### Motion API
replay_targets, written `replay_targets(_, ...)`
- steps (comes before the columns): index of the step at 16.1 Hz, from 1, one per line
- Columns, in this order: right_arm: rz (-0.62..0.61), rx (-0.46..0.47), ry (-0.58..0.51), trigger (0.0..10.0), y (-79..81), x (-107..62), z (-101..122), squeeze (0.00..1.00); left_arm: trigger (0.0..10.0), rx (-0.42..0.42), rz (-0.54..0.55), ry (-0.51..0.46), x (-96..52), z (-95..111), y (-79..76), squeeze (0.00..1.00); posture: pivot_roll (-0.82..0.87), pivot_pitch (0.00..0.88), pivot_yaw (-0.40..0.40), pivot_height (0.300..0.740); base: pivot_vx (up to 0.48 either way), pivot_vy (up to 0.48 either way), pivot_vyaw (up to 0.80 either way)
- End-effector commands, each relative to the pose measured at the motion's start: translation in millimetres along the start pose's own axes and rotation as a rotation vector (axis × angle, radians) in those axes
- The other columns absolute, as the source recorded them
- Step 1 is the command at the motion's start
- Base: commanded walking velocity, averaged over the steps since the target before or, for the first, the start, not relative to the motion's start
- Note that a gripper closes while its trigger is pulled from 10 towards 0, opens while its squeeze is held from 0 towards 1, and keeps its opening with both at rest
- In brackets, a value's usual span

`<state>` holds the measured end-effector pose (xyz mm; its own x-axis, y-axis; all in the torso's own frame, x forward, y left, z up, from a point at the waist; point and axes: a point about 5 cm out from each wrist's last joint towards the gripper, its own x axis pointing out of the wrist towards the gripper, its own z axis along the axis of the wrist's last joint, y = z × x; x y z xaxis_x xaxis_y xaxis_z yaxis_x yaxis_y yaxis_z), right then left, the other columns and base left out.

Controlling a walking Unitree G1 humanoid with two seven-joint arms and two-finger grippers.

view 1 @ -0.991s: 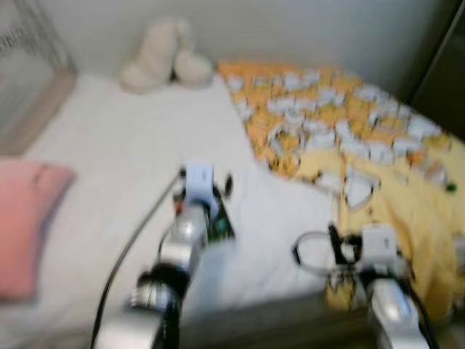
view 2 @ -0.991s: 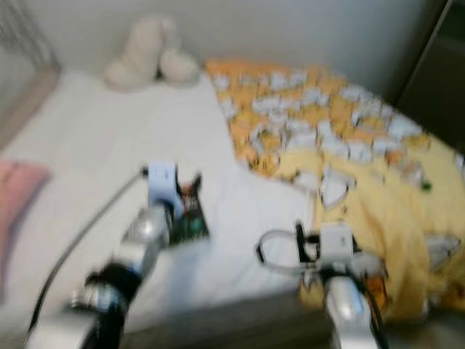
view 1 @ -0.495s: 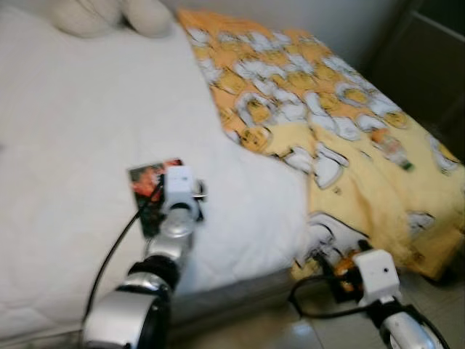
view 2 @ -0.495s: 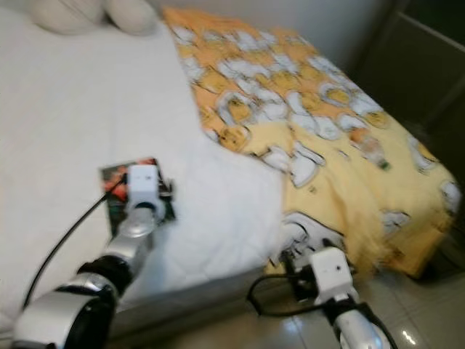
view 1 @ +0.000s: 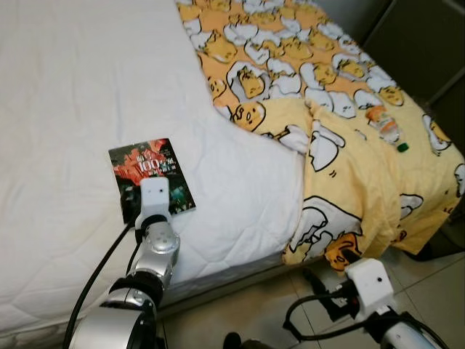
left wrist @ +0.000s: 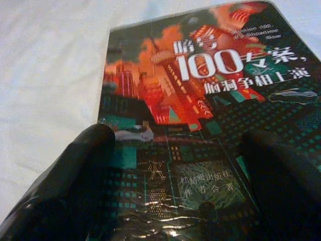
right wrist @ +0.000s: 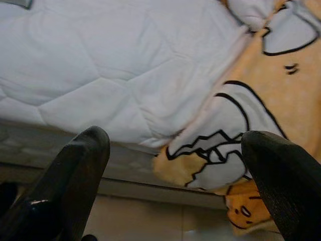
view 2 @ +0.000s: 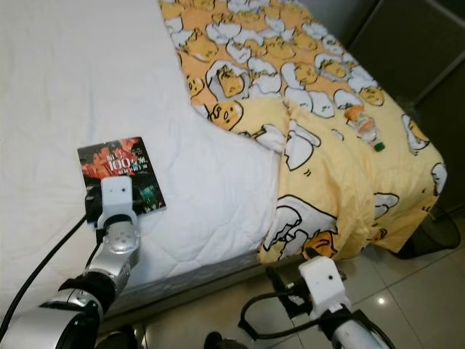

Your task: Clean up the room

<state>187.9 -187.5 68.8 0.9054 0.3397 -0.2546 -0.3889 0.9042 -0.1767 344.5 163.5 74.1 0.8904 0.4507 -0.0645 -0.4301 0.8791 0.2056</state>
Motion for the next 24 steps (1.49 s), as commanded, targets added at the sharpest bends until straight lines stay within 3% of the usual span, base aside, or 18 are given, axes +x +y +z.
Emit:
replay_targets(1, 0.014, 0.004, 0.029, 10.0, -1.4, -3.2, -3, 0.0, 10.0, -0.023, -0.005, 0.084, -6.6, -16, -0.4, 0.0, -0.1, 0.27, -0.225, 0.74, 0.0, 0.0, 0.0)
replay_targets(3, 0.02, 0.015, 0.04, 10.0, 0.2, -1.9, -4, 0.0, 10.0, -0.022, 0.083, 0.121, -3.5, -24, 15.4, 0.0, -0.09, 0.274, -0.219, 0.74, 0.0, 0.0, 0.0)
replay_targets(7, 0.028, 0.02, 0.062, 10.0, 2.2, -3.2, -9, 0.0, 10.0, -0.024, 0.098, 0.146, -6.0, -30, 17.8, 0.0, -0.08, 0.275, -0.214, 0.74, 0.0, 0.0, 0.0)
replay_targets(10, 0.02, 0.016, 0.076, 10.0, 1.0, -5.5, -12, 0.0, 10.0, 0.13, 0.185, 0.046, -1.6, -25, 32.1, 0.0, -0.09, 0.268, -0.203, 0.74, 0.0, 0.0, 0.0)
replay_targets(14, 0.009, 0.006, 0.086, 10.0, -0.8, -7.8, -14, 0.0, 10.0, 0.175, 0.193, -0.028, 2.3, -18, 38.2, 0.0, -0.1, 0.261, -0.194, 0.74, 0.0, 0.0, 0.0)
replay_targets(16, 0.001, 0.006, 0.085, 10.0, -2.0, -8.2, -14, 0.0, 10.0, 0.076, 0.163, -0.094, 7.3, -2, 37.3, 0.0, -0.09, 0.257, -0.187, 0.74, 0.0, 0.0, 0.0)
replay_targets(17, 0.001, 0.005, 0.086, 10.0, -2.1, -8.9, -14, 0.0, 10.0, -0.016, 0.116, -0.096, 9.3, 5, 34.0, 0.0, -0.09, 0.254, -0.183, 0.74, 0.0, 0.0, 0.0)
replay_targets(18, 0.001, 0.002, 0.087, 10.0, -3.2, -10.1, -14, 0.0, 10.0, -0.13, 0.077, -0.027, 14.1, 7, 32.3, 0.0, -0.09, 0.253, -0.18, 0.74, 0.0, 0.0, 0.0)
replay_targets(19, 0.003, -0.011, 0.095, 10.0, -4.5, -10.4, -16, 0.0, 10.0, -0.161, 0.063, -0.007, 18.2, 11, 33.9, 0.0, -0.08, 0.249, -0.178, 0.74, 0.0, 0.0, 0.0)
replay_targets(21, 0.002, -0.019, 0.102, 10.0, -6.9, -8.4, -17, 0.0, 10.0, -0.142, 0.048, 0.017, 29.8, 15, 46.2, 0.0, -0.07, 0.233, -0.176, 0.74, 0.0, 0.0, 0.0)
replay_targets(22, 0.003, -0.017, 0.102, 10.0, -8.2, -5.4, -17, 0.0, 10.0, -0.131, -0.035, 0.116, 33.5, 5, 47.8, 0.0, -0.06, 0.226, -0.177, 0.74, 0.0, 0.0, 0.0)
replay_targets(24, 0.008, -0.015, 0.103, 10.0, -8.2, -3.0, -17, 0.0, 10.0, -0.09, -0.073, 0.186, 32.7, -7, 53.4, 0.0, -0.06, 0.223, -0.179, 0.74, 0.0, 0.0, 0.0)
